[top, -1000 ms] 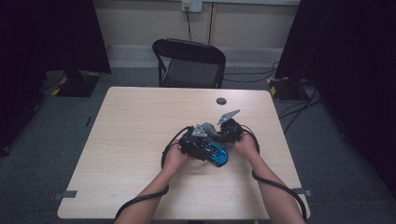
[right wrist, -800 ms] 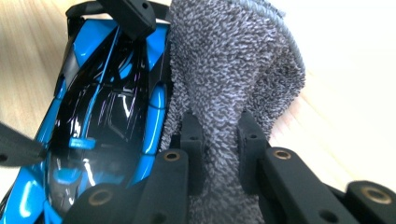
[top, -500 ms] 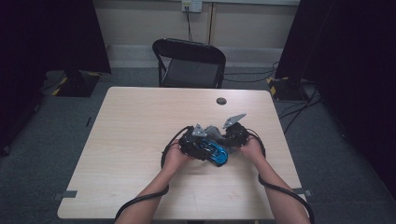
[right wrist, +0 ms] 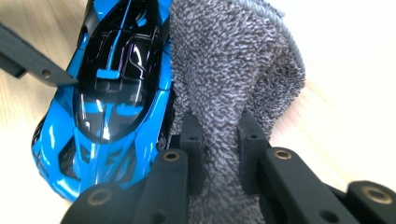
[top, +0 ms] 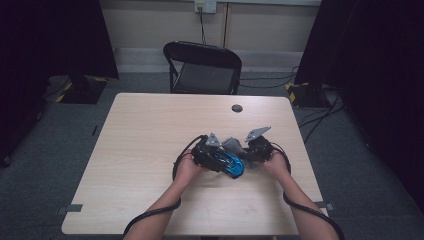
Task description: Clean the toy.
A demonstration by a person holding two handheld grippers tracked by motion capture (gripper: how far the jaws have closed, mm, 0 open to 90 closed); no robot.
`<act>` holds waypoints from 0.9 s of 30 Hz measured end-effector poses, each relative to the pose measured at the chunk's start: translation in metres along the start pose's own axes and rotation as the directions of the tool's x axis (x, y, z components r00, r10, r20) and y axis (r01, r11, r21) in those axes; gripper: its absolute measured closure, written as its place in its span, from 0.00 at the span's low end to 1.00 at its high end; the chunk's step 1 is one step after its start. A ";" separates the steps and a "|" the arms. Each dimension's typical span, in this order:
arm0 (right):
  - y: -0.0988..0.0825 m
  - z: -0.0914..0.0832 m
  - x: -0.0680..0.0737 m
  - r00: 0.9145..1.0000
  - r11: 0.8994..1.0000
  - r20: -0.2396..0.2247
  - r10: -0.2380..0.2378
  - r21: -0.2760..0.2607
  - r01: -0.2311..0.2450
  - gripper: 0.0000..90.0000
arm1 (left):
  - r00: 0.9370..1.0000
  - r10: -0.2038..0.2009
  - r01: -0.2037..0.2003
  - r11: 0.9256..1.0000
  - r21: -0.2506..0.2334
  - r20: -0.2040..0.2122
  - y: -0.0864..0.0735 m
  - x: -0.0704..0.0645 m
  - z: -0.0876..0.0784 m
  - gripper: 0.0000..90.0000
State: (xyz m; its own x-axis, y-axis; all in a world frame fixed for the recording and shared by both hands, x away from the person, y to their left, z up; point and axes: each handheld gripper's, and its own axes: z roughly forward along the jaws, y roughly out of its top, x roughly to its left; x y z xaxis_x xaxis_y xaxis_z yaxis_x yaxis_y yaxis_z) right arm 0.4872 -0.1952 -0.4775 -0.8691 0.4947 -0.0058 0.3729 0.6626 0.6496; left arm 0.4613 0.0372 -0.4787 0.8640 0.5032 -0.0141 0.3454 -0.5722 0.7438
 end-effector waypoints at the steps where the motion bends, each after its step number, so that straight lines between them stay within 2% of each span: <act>1: -0.001 -0.001 0.000 1.000 1.000 0.001 0.001 -0.003 -0.001 0.86 | 1.000 0.001 -0.001 1.000 0.000 0.000 0.000 0.000 0.000 0.20; 27: -0.031 -0.028 0.009 0.999 0.999 -0.005 0.040 -0.011 -0.040 0.86 | 1.000 0.007 -0.007 1.000 0.001 0.007 0.001 -0.004 0.002 0.20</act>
State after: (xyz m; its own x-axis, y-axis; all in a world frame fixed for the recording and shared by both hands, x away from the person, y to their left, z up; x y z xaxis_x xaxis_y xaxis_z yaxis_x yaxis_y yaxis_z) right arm 0.4584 -0.2270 -0.4761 -0.8549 0.5183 0.0241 0.4040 0.6357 0.6578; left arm 0.4594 0.0334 -0.4788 0.8689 0.4949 -0.0134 0.3398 -0.5764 0.7431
